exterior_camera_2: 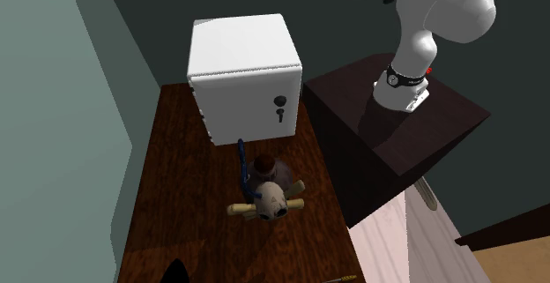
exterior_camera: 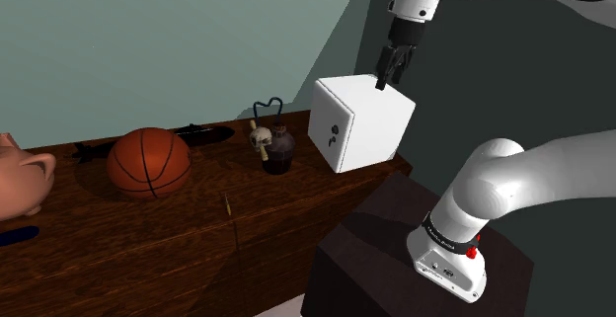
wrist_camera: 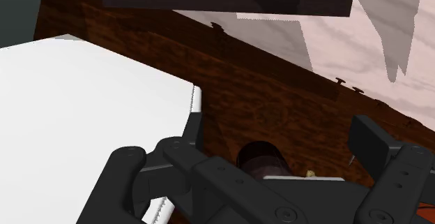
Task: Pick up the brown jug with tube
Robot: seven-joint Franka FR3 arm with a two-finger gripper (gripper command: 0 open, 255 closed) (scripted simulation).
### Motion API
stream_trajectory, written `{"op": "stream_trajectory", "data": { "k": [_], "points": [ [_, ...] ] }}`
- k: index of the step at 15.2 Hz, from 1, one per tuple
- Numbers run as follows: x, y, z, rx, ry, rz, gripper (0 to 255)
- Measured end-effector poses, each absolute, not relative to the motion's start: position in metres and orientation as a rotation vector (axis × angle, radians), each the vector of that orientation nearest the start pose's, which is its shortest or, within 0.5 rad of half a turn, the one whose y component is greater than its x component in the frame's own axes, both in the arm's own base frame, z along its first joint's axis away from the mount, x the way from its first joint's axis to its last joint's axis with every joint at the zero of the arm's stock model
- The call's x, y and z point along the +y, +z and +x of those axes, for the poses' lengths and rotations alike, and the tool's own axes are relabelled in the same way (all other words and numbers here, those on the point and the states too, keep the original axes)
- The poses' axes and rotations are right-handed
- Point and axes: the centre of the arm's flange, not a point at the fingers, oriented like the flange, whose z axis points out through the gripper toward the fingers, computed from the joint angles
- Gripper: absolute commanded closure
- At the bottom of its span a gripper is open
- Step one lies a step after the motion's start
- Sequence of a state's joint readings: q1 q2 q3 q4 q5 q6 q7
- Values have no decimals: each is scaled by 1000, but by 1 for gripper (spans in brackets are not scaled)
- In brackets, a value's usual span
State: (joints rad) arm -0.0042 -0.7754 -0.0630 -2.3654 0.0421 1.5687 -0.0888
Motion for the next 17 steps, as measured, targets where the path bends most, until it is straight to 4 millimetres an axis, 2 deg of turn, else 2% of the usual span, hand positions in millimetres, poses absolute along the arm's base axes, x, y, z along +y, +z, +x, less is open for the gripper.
{"op": "stream_trajectory", "data": {
  "k": [2, 4, 17],
  "points": [
    [-18, 578, 313, -58, 30, -3054, 0],
    [-6, 569, 330, -50, 49, -3056, 0],
    [78, 479, 463, 16, 190, -3069, 0]
  ]
}}
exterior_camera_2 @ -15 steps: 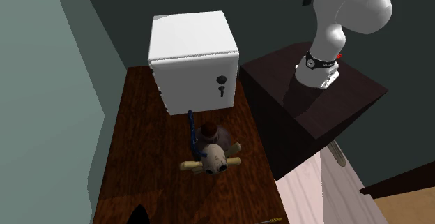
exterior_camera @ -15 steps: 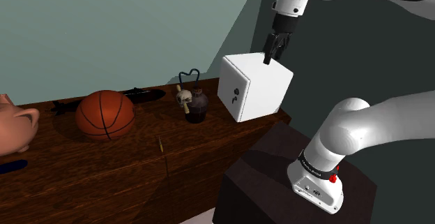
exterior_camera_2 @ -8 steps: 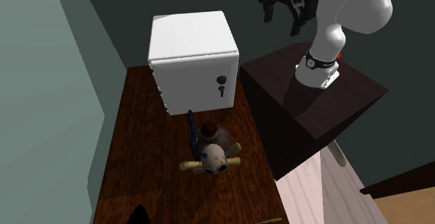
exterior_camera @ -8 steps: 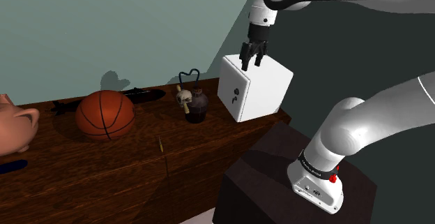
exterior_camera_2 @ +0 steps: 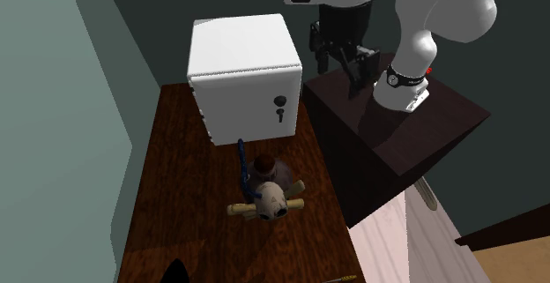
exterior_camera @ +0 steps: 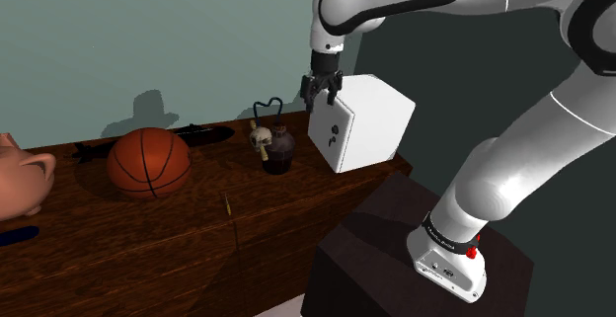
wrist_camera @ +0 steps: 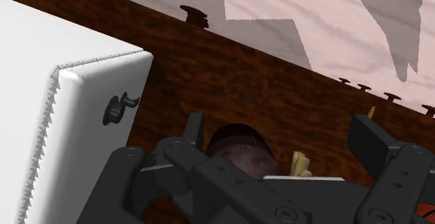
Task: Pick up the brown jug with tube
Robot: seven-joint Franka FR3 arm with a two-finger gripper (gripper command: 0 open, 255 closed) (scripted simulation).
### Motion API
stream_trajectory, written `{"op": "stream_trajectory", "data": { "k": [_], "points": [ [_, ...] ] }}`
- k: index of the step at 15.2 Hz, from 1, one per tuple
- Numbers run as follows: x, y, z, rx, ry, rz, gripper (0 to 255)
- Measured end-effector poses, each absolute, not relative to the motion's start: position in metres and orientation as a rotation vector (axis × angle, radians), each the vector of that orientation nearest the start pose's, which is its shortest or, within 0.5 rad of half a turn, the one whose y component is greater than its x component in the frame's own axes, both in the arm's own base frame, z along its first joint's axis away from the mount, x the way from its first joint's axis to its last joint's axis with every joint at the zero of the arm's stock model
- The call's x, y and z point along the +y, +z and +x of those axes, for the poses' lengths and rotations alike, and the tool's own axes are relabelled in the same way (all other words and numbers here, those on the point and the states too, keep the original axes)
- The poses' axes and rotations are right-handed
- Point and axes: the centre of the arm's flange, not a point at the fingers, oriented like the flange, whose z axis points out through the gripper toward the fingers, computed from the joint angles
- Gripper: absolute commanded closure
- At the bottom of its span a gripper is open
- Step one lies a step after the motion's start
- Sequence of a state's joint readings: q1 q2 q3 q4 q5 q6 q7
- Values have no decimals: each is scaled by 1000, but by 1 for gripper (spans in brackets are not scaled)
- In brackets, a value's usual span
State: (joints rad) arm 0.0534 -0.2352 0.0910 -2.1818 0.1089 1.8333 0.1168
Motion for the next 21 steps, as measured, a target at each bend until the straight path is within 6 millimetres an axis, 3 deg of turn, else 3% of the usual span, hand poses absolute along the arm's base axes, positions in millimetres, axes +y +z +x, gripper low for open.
{"op": "stream_trajectory", "data": {
  "k": [14, 16, 21],
  "points": [
    [163, 358, 592, 88, 346, -3073, 0],
    [167, 349, 602, 93, 356, -3073, 0],
    [169, 324, 605, 95, 359, -3073, 0]
  ]
}}
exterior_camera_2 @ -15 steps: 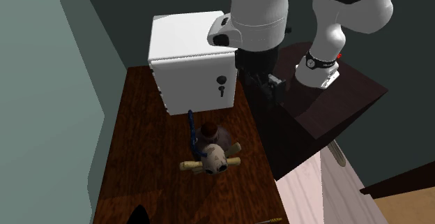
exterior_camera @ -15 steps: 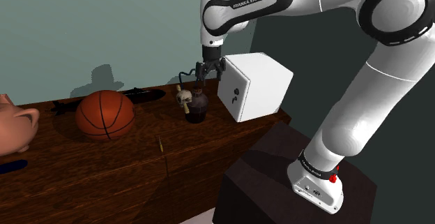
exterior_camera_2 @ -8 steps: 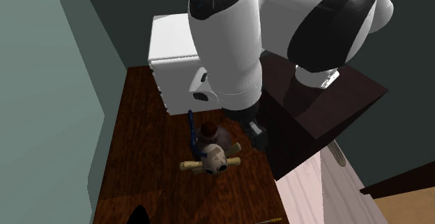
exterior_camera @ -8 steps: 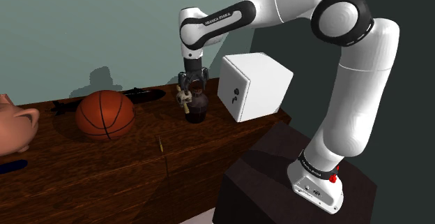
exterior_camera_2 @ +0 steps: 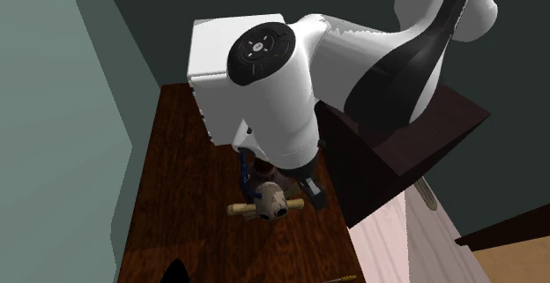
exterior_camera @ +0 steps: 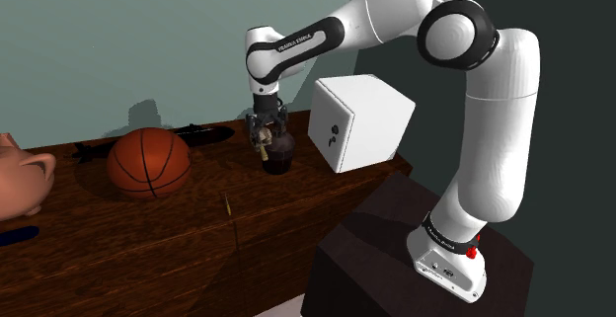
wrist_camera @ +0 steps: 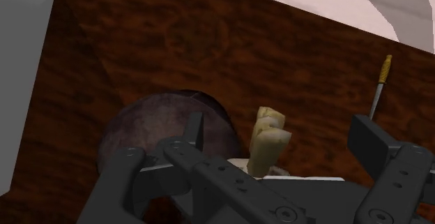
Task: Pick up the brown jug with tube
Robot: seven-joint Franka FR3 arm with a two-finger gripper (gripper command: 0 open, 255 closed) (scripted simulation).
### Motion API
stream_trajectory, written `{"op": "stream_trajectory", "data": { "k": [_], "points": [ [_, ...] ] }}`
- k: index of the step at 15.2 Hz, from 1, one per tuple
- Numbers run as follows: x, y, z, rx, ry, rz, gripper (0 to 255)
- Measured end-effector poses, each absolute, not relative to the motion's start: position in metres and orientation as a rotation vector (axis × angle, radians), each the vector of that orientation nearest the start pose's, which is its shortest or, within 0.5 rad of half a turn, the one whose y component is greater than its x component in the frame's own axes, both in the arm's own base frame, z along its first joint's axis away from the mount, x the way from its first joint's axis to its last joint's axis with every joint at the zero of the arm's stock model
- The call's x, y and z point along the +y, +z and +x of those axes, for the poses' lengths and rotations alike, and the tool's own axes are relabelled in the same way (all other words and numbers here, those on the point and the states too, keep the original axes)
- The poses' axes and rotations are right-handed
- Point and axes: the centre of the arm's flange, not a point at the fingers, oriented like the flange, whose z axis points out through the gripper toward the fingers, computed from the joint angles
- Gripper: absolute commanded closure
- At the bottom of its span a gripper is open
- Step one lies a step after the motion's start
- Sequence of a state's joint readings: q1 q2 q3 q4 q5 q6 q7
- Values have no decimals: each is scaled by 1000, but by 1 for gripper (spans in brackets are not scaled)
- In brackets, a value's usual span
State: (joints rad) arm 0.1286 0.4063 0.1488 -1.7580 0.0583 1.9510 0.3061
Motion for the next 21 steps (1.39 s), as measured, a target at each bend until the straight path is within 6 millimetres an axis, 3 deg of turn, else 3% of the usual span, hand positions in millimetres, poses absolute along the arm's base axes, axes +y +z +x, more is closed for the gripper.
{"op": "stream_trajectory", "data": {
  "k": [2, 3, 14, 21],
  "points": [
    [170, 314, 606, 95, 359, -3073, 0],
    [170, 311, 606, 95, 359, -3073, 255],
    [169, 311, 605, 96, 360, -3073, 255],
    [170, 345, 605, 95, 361, -3073, 255]
  ]
}}
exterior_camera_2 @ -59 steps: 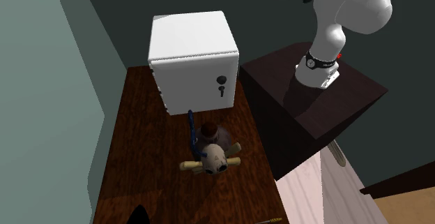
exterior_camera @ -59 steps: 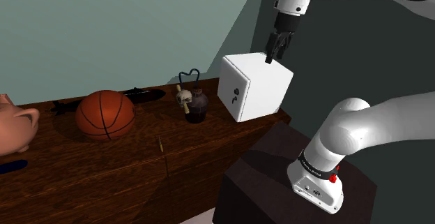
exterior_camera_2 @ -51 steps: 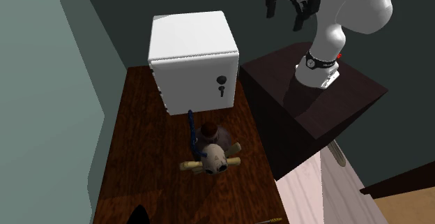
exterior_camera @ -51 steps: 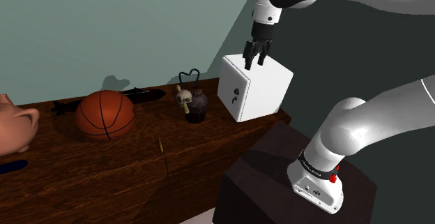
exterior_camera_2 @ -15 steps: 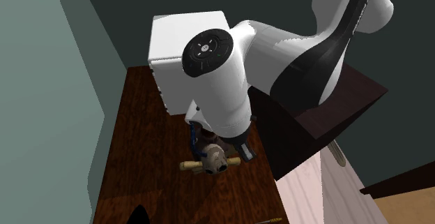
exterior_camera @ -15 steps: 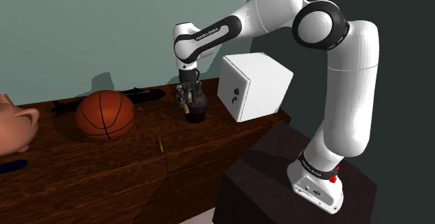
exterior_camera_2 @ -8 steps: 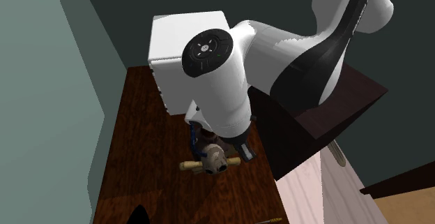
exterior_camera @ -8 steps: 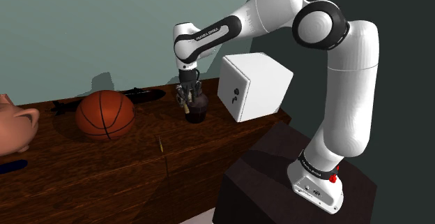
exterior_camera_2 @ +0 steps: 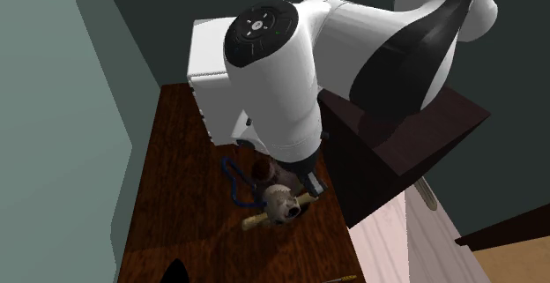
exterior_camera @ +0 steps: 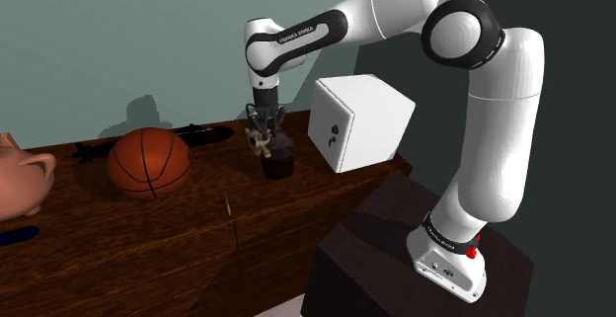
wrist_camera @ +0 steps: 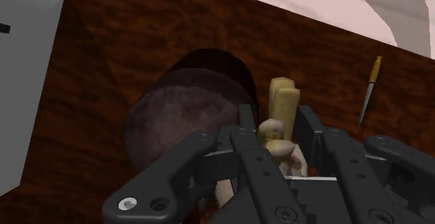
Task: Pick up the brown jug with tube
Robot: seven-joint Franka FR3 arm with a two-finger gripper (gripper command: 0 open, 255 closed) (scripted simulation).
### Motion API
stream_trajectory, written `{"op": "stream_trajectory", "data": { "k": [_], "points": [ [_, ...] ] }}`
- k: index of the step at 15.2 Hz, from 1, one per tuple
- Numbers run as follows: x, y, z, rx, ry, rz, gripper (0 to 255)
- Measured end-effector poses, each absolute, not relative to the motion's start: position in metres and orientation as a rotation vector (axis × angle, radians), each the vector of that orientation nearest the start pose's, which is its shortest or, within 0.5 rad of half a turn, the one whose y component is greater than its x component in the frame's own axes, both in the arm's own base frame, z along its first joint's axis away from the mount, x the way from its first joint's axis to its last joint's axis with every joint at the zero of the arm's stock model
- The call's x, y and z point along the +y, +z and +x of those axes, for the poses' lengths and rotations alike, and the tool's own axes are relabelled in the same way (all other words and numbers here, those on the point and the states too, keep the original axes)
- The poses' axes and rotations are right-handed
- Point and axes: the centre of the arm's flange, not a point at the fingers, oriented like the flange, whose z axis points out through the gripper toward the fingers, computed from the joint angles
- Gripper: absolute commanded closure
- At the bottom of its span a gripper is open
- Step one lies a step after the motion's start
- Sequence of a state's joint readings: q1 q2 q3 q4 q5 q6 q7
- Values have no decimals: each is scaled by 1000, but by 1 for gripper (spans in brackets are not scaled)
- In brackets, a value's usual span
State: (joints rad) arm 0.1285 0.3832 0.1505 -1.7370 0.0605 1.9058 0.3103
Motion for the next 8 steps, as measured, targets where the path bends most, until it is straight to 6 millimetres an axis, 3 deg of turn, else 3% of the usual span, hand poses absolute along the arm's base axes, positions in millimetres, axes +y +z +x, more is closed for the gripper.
{"op": "stream_trajectory", "data": {
  "k": [8],
  "points": [
    [169, 384, 606, 95, 364, -3073, 255]
  ]
}}
